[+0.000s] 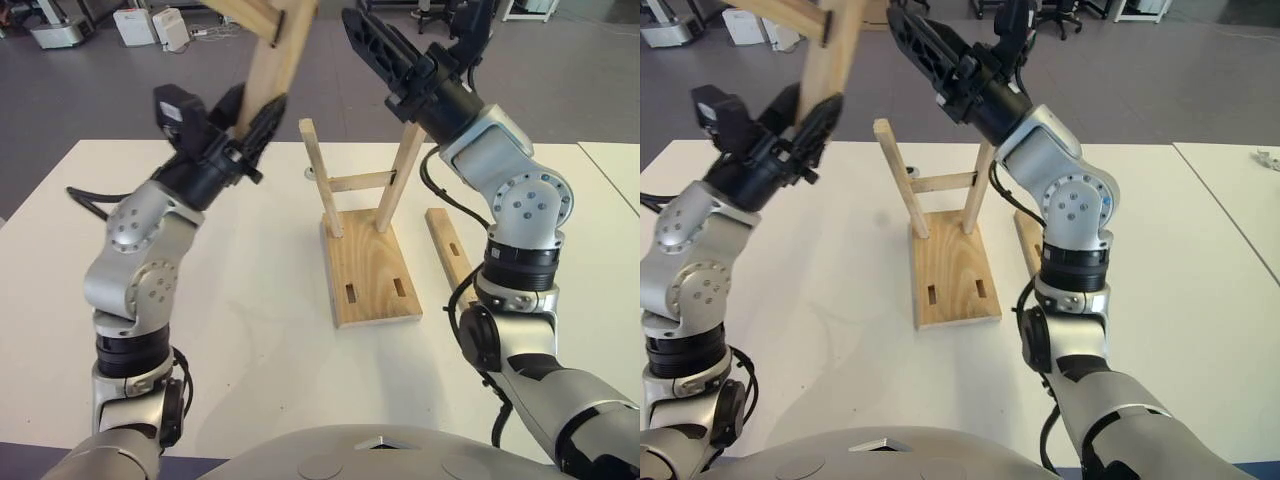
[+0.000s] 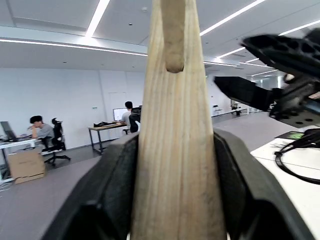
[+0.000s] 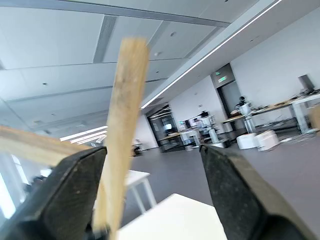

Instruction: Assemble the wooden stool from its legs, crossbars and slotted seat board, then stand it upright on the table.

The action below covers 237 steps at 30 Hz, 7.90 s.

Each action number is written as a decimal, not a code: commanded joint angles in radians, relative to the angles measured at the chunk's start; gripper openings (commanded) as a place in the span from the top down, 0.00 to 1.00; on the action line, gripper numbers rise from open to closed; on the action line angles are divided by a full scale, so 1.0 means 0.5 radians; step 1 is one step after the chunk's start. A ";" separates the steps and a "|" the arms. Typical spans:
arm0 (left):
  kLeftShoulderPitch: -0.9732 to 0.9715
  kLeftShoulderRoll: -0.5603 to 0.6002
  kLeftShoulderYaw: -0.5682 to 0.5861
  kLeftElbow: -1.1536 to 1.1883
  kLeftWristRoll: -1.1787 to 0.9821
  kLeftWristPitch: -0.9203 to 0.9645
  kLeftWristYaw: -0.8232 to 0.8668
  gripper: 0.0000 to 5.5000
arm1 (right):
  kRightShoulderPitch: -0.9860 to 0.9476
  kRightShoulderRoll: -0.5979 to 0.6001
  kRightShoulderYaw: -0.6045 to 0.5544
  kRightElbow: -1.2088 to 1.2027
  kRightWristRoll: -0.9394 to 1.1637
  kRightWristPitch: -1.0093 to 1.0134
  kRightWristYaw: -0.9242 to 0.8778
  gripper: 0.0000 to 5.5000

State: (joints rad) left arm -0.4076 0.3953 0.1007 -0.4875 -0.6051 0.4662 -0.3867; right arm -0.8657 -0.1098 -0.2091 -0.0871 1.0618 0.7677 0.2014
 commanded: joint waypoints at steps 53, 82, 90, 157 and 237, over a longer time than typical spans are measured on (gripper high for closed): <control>0.648 0.066 -0.431 0.142 0.657 -0.050 -0.162 0.17 | 1.945 -0.624 -0.427 -0.750 0.105 -0.328 -0.414 0.82; 0.629 -0.015 -0.448 0.208 0.731 -0.079 -0.175 0.17 | 1.682 -0.806 0.031 -0.628 -0.441 -0.239 0.000 0.82; 0.617 -0.010 -0.438 0.234 0.741 -0.093 -0.180 0.17 | 1.256 -0.906 -0.460 -0.824 0.140 -0.257 -0.017 0.62; -1.262 -0.750 0.245 0.614 -0.926 0.260 0.562 0.80 | 0.283 -1.102 0.240 -0.630 -1.135 -0.725 0.835 0.63; 0.697 -0.796 -0.521 -0.088 0.358 0.057 0.589 0.33 | 1.640 -0.667 0.222 -0.147 -1.466 -1.052 0.798 0.43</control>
State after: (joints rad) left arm -0.0646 0.0209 -0.1802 -0.4867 -0.3500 0.4736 -0.0634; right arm -0.0152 -0.4482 -0.0155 -0.0962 0.2585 0.1877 0.6414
